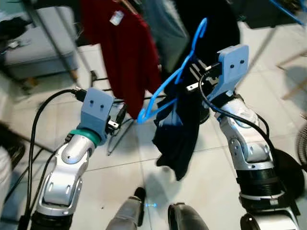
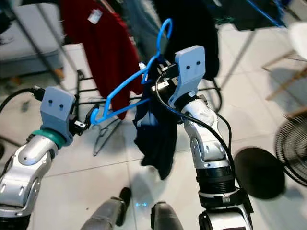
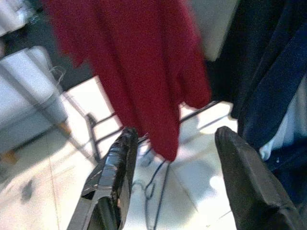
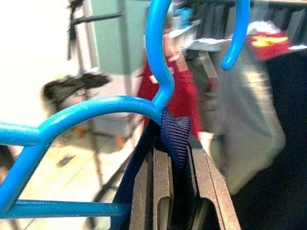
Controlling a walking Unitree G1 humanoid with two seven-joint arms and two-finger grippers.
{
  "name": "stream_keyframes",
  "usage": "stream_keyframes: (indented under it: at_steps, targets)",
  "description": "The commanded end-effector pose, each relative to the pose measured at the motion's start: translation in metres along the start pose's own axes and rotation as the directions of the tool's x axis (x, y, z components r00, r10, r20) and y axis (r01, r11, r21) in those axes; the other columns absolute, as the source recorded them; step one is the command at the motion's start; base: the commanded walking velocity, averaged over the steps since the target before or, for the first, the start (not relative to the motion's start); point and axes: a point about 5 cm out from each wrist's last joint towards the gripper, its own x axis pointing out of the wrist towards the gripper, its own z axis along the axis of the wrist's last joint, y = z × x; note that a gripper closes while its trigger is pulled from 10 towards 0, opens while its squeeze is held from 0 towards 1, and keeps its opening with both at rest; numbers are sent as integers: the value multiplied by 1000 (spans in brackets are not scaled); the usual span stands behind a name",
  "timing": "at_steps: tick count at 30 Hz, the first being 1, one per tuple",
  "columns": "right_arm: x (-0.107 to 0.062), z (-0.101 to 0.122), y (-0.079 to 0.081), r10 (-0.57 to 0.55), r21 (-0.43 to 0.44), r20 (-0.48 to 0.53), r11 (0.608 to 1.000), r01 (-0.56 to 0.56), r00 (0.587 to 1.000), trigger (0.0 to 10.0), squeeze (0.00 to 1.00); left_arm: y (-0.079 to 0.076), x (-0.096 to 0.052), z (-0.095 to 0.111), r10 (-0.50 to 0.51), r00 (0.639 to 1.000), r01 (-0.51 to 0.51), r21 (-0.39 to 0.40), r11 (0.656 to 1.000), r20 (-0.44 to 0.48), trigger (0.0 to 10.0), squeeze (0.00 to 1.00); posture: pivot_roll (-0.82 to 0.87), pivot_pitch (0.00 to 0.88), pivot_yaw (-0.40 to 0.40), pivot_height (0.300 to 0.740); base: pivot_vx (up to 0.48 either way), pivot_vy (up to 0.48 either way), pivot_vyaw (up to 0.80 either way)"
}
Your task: Hang hanger
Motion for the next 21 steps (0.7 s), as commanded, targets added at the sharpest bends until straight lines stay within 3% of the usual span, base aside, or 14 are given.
stream_keyframes:
  at_steps: [1, 21]
  targets:
    - [-1, 1, 2, 19, -15, 0, 1000, -19, 1000, 10000, 0, -2, -1, -5, -12, 1000, 12, -3, 1000, -25, 10000, 0, 17, 174, 75, 740, 0, 0, 675]
    - [-4, -3, 2, 40, -10, -37, 999, -40, 999, 10000, 0, -4, -2, -9, -28, 998, 29, 14, 999, -64, 10000, 0, 6, 184, 84, 740, 0, 0, 676]
